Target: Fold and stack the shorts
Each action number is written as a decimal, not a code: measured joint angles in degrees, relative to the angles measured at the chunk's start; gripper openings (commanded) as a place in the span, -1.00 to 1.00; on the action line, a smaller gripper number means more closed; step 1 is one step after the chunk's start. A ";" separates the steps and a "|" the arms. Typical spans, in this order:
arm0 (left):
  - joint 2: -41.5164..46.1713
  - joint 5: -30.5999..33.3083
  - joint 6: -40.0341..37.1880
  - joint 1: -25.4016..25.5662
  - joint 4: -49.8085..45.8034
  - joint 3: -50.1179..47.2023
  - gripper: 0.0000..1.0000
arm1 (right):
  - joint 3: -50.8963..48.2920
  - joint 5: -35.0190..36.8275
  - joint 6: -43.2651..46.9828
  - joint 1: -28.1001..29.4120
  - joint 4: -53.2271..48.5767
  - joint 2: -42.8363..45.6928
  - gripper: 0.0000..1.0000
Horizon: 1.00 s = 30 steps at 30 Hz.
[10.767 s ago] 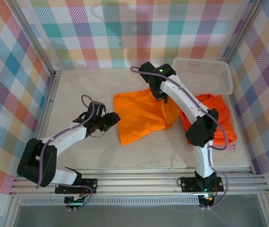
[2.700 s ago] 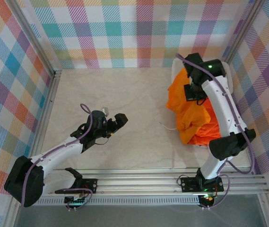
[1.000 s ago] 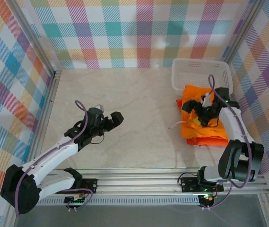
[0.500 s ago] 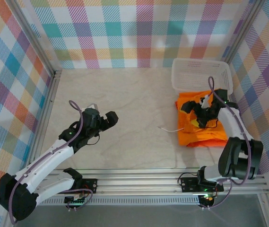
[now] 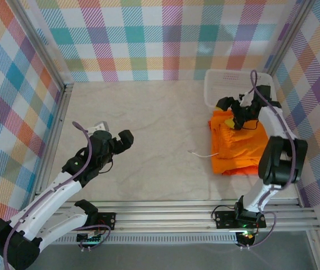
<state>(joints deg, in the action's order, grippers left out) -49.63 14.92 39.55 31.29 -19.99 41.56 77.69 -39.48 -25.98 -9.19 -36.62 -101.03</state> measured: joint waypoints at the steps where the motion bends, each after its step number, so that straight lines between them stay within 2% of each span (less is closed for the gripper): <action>1: 0.00 0.26 -0.07 0.00 0.00 -0.04 1.00 | 0.02 0.44 0.00 -0.04 0.15 -1.77 0.99; 5: 0.81 1.77 -0.61 0.00 -0.02 -0.22 1.00 | 0.35 1.38 0.28 -0.22 0.68 -7.39 0.99; 9: 1.97 4.46 -2.23 0.00 -0.07 -0.39 1.00 | 0.55 1.27 0.35 -0.22 1.07 -7.21 0.99; 13: 3.08 9.33 -5.79 0.00 -0.37 -0.76 1.00 | -0.24 1.73 0.31 -0.22 2.32 -1.99 0.99; 16: 4.52 14.91 -10.49 0.00 2.08 -2.71 1.00 | -4.15 3.82 0.76 -0.22 6.19 7.76 0.99; 21: 3.96 24.24 -20.57 -1.14 11.89 -8.46 1.00 | -18.36 11.54 3.45 -0.22 19.17 27.87 0.99; 23: 2.10 26.25 -23.12 -2.89 16.55 -11.04 1.00 | -25.75 14.86 5.62 -0.22 25.20 32.76 0.99; 30: -6.71 28.37 -27.67 -10.86 32.92 -20.65 1.00 | -43.74 22.49 11.45 0.20 37.53 33.73 0.99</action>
<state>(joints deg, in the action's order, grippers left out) -56.34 43.29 11.88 20.43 12.93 20.91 33.95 -16.99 -14.52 -8.99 0.91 -67.31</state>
